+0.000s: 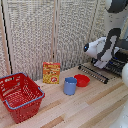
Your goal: Kindly position your hand close to the oven tray's handle. Softly yet firmly grasp the handle using your hand. Slowly and with caution, draw the tray out until it is fully stretched out.
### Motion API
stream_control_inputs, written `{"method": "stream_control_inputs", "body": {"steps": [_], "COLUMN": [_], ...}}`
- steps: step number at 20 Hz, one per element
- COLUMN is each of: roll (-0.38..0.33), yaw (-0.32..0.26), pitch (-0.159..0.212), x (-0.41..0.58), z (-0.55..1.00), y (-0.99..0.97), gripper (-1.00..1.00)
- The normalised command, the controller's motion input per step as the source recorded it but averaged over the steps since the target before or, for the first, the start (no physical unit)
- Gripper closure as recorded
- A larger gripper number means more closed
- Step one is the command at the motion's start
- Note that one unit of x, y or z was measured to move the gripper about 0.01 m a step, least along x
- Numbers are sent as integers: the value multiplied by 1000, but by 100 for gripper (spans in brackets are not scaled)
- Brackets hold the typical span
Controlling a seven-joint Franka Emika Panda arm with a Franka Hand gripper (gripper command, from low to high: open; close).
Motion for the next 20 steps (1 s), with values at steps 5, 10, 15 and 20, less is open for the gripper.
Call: {"method": "stream_control_inputs", "body": {"steps": [5, 10, 15, 20], "roll": [-14, 133, 66, -3], "yaw": [-9, -32, -16, -27], "pitch": [-1, -58, -75, -68], "x": [11, 119, 111, 187], "z": [157, 294, 121, -73], "y": [-67, 195, 617, 898], "gripper": [100, 100, 100, 100]}}
